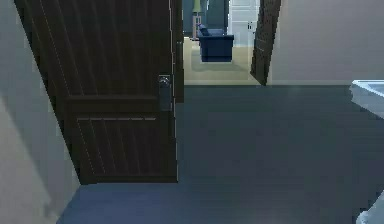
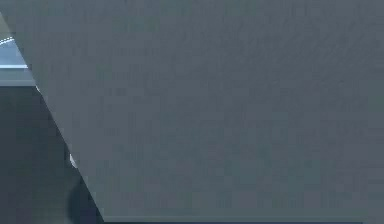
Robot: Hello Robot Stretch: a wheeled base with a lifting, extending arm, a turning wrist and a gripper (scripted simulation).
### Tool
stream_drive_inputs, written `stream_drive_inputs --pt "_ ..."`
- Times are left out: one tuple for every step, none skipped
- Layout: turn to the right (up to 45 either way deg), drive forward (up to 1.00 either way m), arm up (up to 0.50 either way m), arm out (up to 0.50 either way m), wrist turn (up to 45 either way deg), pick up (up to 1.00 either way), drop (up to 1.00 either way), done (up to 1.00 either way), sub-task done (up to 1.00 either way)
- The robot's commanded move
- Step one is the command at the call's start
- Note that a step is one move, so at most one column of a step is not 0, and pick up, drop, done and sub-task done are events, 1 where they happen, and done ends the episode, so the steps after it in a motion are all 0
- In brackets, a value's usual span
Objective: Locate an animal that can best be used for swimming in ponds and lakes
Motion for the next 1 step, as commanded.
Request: stream_drive_inputs --pt "15.0 0.0 0.0 0.0 0.0 0.0 0.0 0.0 0.0"
